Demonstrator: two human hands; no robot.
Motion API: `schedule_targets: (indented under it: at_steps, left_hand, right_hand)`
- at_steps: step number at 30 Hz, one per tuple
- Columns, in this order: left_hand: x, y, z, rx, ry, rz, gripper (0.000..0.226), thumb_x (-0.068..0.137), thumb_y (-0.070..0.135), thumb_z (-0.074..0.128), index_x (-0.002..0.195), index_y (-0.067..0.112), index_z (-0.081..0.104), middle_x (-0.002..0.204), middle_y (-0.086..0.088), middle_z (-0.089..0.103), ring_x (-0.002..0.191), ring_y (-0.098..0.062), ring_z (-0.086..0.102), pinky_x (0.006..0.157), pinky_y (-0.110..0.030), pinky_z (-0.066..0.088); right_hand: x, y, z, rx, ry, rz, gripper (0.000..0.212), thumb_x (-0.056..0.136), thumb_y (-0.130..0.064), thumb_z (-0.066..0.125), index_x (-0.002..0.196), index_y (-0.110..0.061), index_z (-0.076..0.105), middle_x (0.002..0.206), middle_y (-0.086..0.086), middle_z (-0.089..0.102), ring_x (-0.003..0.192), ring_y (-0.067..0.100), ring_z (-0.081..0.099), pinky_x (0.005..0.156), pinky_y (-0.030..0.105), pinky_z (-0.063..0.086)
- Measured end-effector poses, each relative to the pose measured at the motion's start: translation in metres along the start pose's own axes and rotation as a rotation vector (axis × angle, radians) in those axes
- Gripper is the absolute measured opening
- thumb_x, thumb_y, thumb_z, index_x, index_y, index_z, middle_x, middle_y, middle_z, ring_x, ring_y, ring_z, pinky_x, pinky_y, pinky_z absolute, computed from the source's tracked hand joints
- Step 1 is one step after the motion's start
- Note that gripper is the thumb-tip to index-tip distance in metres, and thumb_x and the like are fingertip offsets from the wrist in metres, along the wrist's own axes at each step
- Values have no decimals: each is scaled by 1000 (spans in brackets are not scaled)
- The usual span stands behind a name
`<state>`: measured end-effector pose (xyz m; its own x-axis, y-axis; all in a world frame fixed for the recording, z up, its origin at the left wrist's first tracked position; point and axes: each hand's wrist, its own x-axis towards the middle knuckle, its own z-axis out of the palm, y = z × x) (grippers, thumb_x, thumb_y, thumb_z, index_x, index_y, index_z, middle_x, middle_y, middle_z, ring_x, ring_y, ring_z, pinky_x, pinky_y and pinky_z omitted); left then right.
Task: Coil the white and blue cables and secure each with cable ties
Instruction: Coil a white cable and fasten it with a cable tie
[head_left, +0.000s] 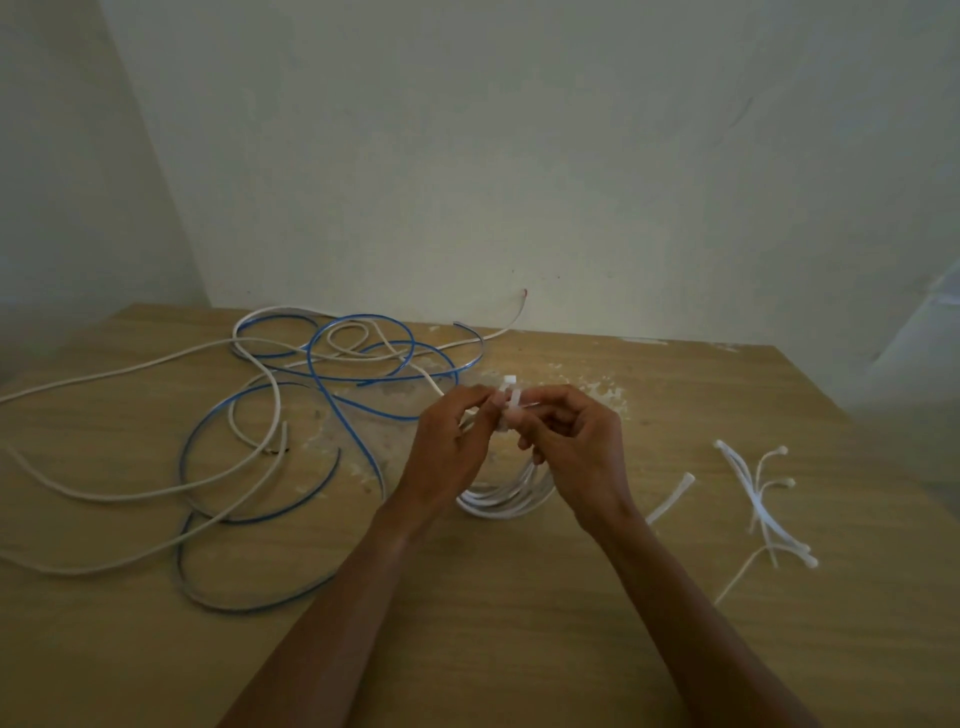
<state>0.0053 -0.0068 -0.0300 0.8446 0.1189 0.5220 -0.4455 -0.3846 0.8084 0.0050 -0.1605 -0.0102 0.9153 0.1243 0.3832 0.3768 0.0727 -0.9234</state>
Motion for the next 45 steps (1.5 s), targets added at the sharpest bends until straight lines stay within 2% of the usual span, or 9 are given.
schedule_targets:
  at_steps: [6, 14, 19, 25, 30, 34, 40, 42, 45]
  left_hand:
    - [-2, 2, 3, -5, 46, 74, 28, 101, 27, 60, 127, 23, 69, 100, 7, 75, 95, -1, 68, 73, -18, 53]
    - [-3, -6, 6, 36, 82, 174, 15, 101, 15, 61, 110, 11, 73, 93, 6, 75, 88, -4, 71, 71, -32, 58]
    - [-3, -6, 9, 110, 56, 304, 17, 101, 11, 59, 113, 9, 71, 94, 4, 72, 82, -10, 70, 68, -38, 56]
    - [-4, -5, 10, 134, 3, 325, 18, 102, 14, 57, 112, 9, 71, 89, 1, 70, 78, -15, 68, 66, -41, 54]
    - [0, -9, 8, 144, -50, 358, 24, 98, 10, 57, 119, 8, 69, 98, -5, 73, 86, -20, 71, 72, -42, 56]
    - [2, -5, 8, 144, -112, 381, 20, 98, 7, 58, 113, 5, 70, 100, -6, 74, 87, -20, 71, 73, -42, 56]
    - [-3, 6, 2, -12, -212, 191, 24, 108, 22, 46, 118, 13, 66, 90, 0, 75, 83, -12, 73, 73, -28, 55]
    - [-6, 9, -1, -106, -226, 110, 30, 107, 32, 45, 126, 18, 64, 94, -1, 75, 88, -15, 74, 78, -39, 59]
    - [-4, 10, -1, -126, -156, 43, 31, 103, 41, 51, 117, 21, 70, 102, 3, 75, 98, -11, 72, 83, -46, 59]
  right_hand:
    - [1, -3, -1, 34, -37, 49, 12, 89, -16, 73, 88, -5, 77, 76, 13, 74, 55, 14, 48, 51, 27, 44]
    - [-1, -6, -3, 27, -135, 71, 8, 89, -5, 70, 86, 1, 75, 79, 13, 73, 63, 0, 60, 62, 13, 46]
    - [4, -5, -9, 82, -115, 119, 17, 89, -15, 71, 85, 1, 74, 74, 11, 70, 60, 9, 48, 62, 23, 41]
    - [2, -5, -12, 166, -46, 139, 34, 81, -22, 77, 110, -7, 70, 80, 15, 73, 67, 17, 60, 64, 27, 49]
    - [5, -11, -14, 93, -37, 63, 19, 85, -17, 74, 98, -3, 75, 89, 17, 74, 79, 21, 68, 67, 24, 52]
    - [14, -22, -21, 106, -31, 96, 6, 89, 2, 68, 93, 6, 69, 78, 4, 71, 69, 6, 67, 64, 16, 51]
    - [24, -26, -15, 43, -25, 77, 5, 91, -2, 68, 91, 3, 70, 68, -4, 69, 59, 1, 64, 54, 13, 50]
    - [25, -28, -10, 48, -57, 86, 6, 90, -1, 68, 91, 4, 70, 67, -1, 69, 58, 6, 65, 54, 19, 52]
    - [26, -23, -4, -78, -10, 36, 6, 84, -13, 75, 81, -18, 76, 75, 3, 73, 72, 20, 62, 70, 37, 55]
